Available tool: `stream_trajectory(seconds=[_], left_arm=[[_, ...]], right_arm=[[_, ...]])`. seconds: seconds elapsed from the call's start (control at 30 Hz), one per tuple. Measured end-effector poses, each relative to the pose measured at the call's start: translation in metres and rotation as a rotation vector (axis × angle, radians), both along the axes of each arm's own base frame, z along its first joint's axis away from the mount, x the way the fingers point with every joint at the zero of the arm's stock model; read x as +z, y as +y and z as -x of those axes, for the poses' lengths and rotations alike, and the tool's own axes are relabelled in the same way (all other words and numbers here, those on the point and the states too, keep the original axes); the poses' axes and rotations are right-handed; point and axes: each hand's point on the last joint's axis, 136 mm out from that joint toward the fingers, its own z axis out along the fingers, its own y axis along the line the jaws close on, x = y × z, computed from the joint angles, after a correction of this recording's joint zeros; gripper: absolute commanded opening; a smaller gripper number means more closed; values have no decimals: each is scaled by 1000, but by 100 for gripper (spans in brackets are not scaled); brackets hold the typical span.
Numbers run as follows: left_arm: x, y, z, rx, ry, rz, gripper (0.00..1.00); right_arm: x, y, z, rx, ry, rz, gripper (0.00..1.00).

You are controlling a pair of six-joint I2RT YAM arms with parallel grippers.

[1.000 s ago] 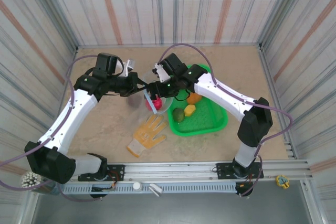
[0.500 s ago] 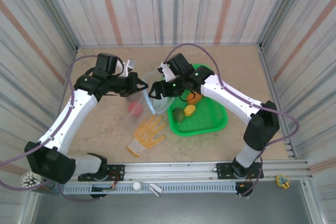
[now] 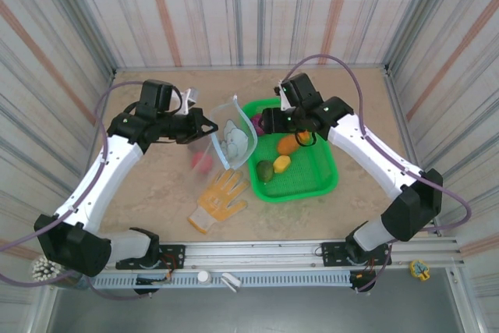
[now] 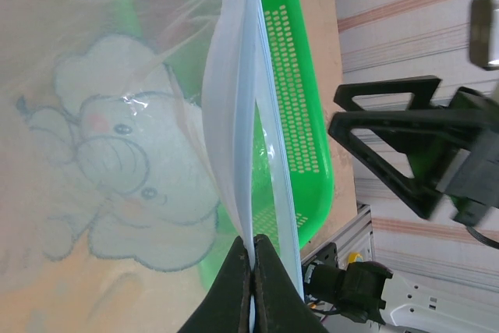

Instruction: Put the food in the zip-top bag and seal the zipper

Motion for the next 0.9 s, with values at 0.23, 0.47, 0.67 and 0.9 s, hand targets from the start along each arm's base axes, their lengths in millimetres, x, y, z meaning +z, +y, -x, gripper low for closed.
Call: stream_trajectory(seconds=[0.23, 0.47, 0.67, 0.9], left_arm=[[-8, -3, -3, -12, -28, 20, 0], [-3, -17, 0, -75, -100, 43, 0], [-3, -12, 5, -68, -140, 59, 0], [-11, -8, -1, -44, -120, 67, 0]], right_arm=[[-68, -41, -3, -198, 126, 137, 82], [-113, -49, -8, -394, 215, 119, 88], [-134, -49, -22, -527, 274, 53, 90], [-156, -52, -39, -640, 319, -3, 88]])
